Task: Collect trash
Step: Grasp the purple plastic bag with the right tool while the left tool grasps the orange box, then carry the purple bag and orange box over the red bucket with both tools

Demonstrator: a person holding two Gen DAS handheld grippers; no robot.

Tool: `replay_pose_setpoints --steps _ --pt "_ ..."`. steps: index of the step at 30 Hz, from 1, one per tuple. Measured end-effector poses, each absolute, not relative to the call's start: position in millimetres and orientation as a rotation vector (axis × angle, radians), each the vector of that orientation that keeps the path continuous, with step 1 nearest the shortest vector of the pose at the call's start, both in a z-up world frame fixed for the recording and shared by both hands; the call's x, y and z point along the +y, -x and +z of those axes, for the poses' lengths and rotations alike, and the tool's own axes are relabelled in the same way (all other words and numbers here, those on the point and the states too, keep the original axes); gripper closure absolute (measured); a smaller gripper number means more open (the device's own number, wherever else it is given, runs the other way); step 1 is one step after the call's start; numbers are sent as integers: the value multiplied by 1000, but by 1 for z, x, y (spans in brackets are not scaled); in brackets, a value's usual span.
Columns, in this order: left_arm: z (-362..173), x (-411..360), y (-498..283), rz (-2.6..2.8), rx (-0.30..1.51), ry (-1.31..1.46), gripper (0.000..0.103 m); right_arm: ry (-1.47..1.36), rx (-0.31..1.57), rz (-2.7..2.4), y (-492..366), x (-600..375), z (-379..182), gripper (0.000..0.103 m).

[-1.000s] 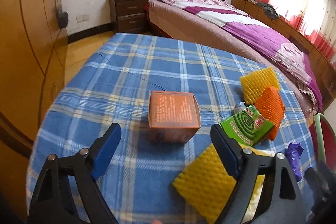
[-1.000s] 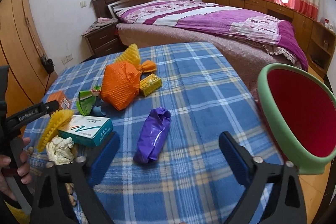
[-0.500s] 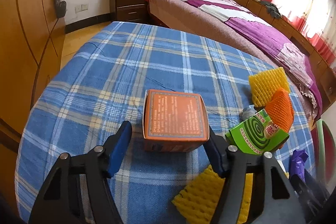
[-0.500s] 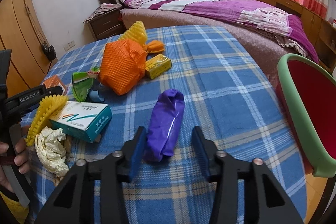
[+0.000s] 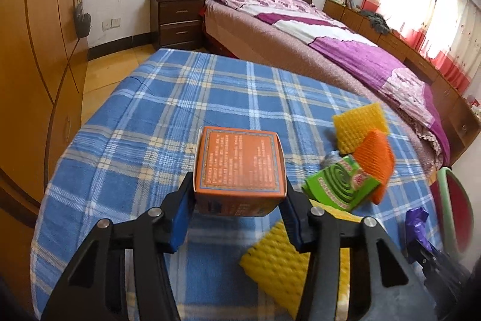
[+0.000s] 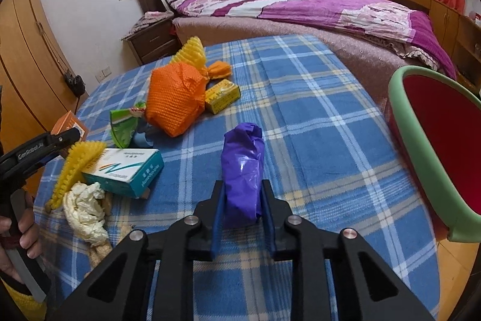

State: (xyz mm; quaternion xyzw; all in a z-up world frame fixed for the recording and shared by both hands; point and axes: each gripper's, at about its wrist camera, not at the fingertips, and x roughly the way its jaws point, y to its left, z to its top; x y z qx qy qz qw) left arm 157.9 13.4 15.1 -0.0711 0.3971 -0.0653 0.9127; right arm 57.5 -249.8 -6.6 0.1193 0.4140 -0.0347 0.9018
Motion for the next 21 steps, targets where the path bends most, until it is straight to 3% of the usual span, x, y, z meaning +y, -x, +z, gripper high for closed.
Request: replay_pose_setpoints --steps 21 --pt "77 -27 -66 -299 726 144 50 -268 650 -71 27 -275 73 78"
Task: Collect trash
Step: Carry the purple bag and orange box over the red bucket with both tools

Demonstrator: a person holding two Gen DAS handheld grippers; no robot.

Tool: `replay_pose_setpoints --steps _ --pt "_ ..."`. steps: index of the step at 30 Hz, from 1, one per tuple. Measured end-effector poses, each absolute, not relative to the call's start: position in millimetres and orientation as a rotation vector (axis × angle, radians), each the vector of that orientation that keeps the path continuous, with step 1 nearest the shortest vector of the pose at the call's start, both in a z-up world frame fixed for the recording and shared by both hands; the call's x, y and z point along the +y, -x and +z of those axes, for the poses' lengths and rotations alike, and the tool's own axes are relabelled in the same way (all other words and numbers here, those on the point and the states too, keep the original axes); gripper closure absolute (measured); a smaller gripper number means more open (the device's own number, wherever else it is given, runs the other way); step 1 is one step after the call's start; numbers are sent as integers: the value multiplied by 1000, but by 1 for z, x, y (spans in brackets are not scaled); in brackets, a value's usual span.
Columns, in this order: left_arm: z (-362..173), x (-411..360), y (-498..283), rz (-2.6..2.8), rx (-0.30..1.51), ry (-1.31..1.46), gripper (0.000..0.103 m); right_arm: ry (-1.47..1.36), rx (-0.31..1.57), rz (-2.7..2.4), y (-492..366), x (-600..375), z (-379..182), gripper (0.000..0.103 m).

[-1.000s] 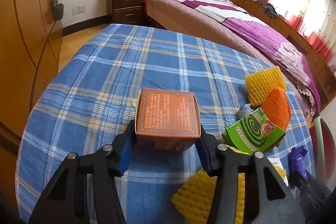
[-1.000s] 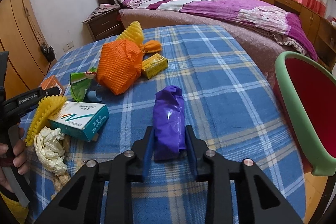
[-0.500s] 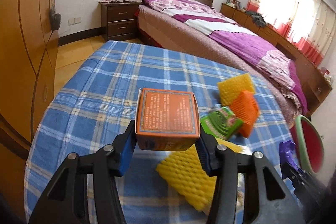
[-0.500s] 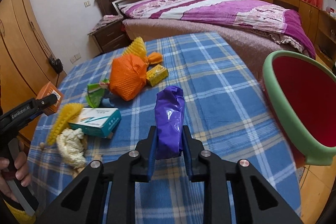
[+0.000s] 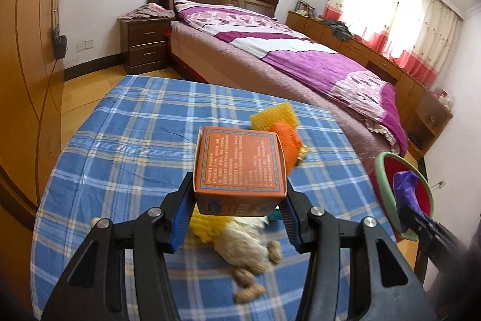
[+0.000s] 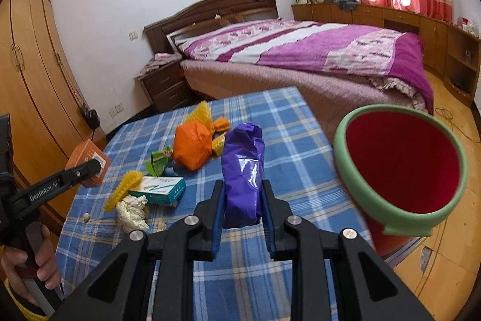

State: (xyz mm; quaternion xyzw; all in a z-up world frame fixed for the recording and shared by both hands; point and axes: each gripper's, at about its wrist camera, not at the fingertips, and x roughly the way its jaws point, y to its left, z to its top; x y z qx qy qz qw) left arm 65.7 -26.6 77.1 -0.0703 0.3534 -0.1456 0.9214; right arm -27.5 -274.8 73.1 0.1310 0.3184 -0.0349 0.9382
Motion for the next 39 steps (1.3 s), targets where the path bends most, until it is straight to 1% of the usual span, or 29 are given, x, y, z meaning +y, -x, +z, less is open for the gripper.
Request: replay_pose_setpoints --steps 7,16,39 --pt "92 -47 -48 -360 715 129 50 -270 599 -93 51 -295 93 78" --pt "101 -91 -36 -465 721 95 50 -287 560 -129 70 -327 101 78" --pt "99 -234 -42 -690 752 -45 50 -395 542 -294 93 -431 82 78"
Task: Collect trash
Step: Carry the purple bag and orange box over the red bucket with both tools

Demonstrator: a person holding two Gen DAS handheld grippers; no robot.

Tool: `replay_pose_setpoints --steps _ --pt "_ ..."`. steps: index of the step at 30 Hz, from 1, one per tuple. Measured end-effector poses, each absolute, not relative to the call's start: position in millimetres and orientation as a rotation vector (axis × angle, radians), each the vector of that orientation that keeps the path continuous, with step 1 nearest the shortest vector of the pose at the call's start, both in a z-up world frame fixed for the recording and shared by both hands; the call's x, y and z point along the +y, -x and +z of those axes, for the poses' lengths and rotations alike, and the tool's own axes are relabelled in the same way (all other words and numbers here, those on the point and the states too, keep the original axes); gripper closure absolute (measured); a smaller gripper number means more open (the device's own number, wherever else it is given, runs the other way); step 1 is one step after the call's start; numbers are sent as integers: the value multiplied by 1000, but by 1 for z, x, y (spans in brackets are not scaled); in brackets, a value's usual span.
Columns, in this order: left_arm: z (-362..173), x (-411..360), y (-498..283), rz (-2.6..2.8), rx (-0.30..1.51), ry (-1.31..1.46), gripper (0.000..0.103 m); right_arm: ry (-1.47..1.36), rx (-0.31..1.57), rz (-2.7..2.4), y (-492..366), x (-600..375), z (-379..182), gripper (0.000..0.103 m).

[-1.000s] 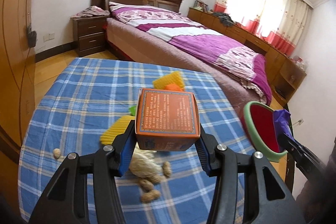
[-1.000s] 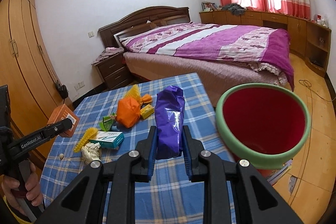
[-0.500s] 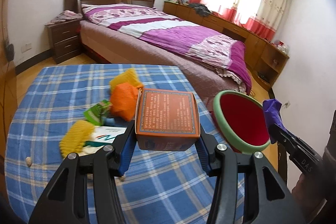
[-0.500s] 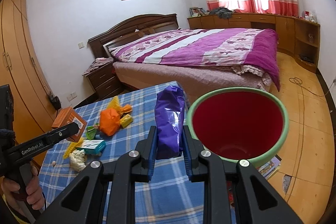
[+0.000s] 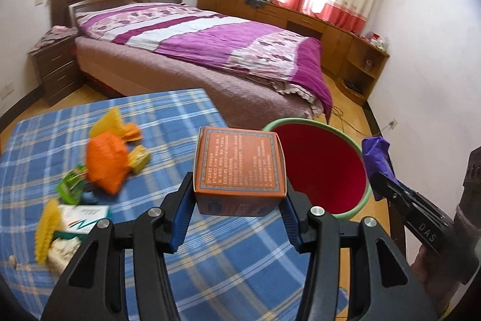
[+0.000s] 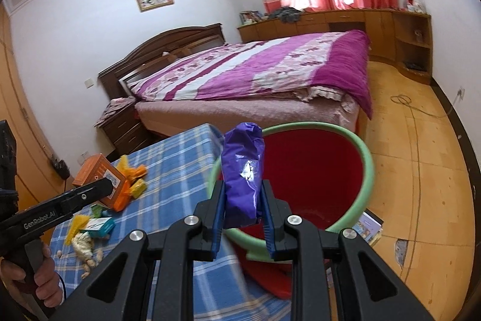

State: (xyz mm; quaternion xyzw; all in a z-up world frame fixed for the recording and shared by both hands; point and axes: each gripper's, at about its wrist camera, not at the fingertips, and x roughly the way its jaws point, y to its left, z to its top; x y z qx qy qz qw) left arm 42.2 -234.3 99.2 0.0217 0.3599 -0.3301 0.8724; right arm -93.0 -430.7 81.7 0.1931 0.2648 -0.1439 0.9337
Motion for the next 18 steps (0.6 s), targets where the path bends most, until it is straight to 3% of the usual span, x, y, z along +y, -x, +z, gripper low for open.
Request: replay_pose_setpoints --steps 18 --pt "49 -339 -60 -842 837 -152 50 -498 616 -381 73 -500 35 76"
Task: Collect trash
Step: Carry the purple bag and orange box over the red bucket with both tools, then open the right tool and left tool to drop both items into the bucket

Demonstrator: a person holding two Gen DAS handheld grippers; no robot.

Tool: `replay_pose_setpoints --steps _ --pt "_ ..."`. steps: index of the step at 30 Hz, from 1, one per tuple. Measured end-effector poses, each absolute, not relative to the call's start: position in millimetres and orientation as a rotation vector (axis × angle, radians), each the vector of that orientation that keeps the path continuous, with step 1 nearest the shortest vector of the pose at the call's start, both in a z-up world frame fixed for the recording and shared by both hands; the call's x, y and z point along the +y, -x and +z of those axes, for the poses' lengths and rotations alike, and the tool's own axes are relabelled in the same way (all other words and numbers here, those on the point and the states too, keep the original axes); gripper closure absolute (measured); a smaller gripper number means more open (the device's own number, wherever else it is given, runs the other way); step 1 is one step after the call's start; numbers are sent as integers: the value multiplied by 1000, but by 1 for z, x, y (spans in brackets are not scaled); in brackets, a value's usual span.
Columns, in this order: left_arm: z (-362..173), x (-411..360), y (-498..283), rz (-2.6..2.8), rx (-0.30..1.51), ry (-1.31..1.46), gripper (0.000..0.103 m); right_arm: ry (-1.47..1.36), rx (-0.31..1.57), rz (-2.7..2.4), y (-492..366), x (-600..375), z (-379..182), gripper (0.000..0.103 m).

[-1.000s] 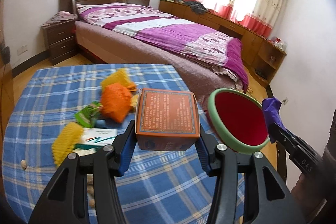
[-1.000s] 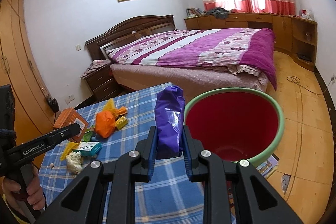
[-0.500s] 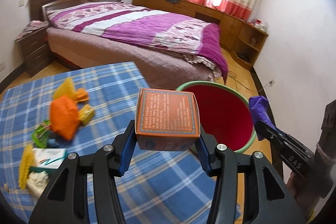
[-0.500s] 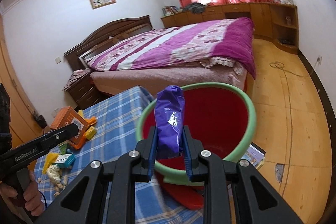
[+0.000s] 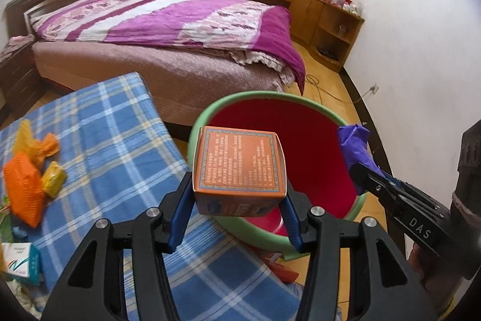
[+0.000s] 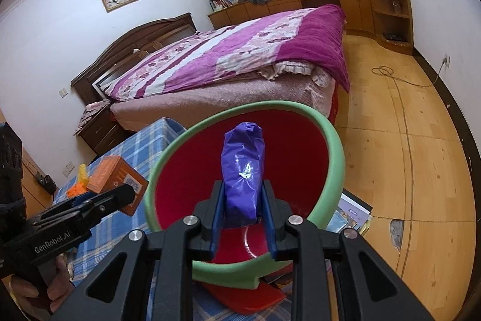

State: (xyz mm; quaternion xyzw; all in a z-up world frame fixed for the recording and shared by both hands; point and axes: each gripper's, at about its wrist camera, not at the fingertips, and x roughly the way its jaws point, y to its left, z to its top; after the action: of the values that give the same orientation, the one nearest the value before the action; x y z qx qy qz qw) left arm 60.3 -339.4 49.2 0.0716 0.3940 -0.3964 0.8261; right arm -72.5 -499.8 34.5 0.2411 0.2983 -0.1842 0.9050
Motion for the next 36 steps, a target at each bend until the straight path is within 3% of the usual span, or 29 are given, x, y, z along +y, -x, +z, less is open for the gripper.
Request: replay_pose_setpoints --steps 10,15,36 --pt "43 -350 -62 -835 822 -158 44 -507 639 -399 66 -507 23 72" --pt "48 -342 -63 -820 817 -138 44 -518 631 -404 68 -507 25 59" --pt "66 -255 -55 -670 815 -40 44 -472 610 -348 79 -461 48 52"
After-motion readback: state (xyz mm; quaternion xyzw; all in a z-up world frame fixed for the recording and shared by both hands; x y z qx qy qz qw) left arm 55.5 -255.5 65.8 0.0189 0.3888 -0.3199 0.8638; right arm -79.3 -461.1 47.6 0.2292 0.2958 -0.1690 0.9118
